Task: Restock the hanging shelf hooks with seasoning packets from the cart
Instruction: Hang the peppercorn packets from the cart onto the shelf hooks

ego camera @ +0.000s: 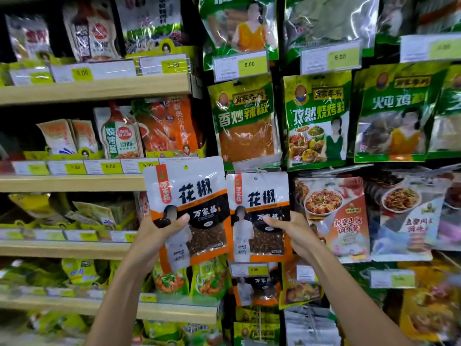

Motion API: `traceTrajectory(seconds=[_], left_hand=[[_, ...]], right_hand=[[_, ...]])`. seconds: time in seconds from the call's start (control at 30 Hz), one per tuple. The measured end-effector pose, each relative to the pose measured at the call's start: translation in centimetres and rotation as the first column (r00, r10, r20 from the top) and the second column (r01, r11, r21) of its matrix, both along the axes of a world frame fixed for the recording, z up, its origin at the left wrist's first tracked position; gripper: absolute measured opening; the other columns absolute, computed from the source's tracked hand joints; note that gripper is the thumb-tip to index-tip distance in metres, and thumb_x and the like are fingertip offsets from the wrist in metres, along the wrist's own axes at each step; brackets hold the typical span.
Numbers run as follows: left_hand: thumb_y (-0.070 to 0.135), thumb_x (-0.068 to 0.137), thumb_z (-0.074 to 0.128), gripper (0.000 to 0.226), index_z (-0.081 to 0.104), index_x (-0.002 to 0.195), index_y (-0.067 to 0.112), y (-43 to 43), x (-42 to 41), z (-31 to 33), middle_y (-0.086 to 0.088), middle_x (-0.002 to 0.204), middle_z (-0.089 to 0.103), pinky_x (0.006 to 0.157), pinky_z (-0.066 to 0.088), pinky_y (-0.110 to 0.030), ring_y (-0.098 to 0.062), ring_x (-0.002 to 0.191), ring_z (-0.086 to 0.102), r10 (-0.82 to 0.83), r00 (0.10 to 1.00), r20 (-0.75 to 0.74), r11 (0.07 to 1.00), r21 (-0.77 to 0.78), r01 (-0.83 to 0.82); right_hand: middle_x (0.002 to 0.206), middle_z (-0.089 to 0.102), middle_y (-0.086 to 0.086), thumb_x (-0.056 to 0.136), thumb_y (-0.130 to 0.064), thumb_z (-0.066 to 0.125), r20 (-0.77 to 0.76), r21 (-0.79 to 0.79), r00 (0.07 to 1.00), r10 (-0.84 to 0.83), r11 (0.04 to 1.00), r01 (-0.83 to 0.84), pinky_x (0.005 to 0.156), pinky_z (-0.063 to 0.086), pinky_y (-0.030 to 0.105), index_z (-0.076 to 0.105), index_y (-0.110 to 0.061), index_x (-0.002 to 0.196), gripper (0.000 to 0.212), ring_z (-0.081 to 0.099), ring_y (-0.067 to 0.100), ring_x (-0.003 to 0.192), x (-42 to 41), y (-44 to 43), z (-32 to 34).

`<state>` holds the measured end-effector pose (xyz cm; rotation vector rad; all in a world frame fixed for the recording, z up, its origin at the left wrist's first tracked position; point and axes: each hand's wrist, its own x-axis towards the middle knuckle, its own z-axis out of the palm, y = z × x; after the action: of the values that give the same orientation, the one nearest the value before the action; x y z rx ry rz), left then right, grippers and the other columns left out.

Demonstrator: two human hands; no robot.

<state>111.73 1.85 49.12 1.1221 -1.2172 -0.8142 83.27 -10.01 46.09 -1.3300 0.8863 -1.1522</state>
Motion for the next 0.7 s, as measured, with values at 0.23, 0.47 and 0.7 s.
traceTrajectory(seconds=[0.23,0.47,0.7], left_hand=[[0.026,0.072,0.074,0.029,0.050,0.059,0.035,-0.5,-1.1,-0.1,0.009,0.049,0.042,0.082,0.047,-0.028,-0.010,0.053,0.050,0.024,1.000,0.004,0.999,-0.023,-0.024],[0.022,0.073,0.074,0.024,0.064,0.094,0.018,-0.3,-2.0,-0.4,0.002,0.059,0.055,0.090,0.052,-0.030,-0.010,0.070,0.064,-0.003,1.000,0.010,1.000,-0.008,0.004],[0.024,0.069,0.077,0.065,0.051,0.118,-0.009,0.2,-3.5,-2.3,-0.027,0.082,0.056,0.095,0.048,-0.036,-0.043,0.092,0.057,-0.058,0.997,-0.049,0.998,-0.029,0.057]], right_hand=[[0.098,0.070,-0.008,0.073,-0.019,0.081,-0.001,0.010,1.000,-0.027,1.000,0.027,0.087,0.044,0.024,0.063,-0.018,0.111,0.041,0.062,0.015,0.104,0.5,-1.5,-0.2],[0.130,0.058,0.003,0.080,-0.021,0.077,-0.053,0.016,0.995,-0.087,0.996,0.088,0.107,0.037,0.037,0.053,-0.010,0.130,0.057,0.047,0.023,0.130,1.5,-4.0,-0.5],[0.120,0.061,0.000,0.085,-0.030,0.071,-0.216,-0.151,0.944,-0.251,0.963,0.222,0.102,0.045,0.038,0.056,-0.011,0.126,0.048,0.055,0.019,0.118,0.4,-0.8,-3.4]])
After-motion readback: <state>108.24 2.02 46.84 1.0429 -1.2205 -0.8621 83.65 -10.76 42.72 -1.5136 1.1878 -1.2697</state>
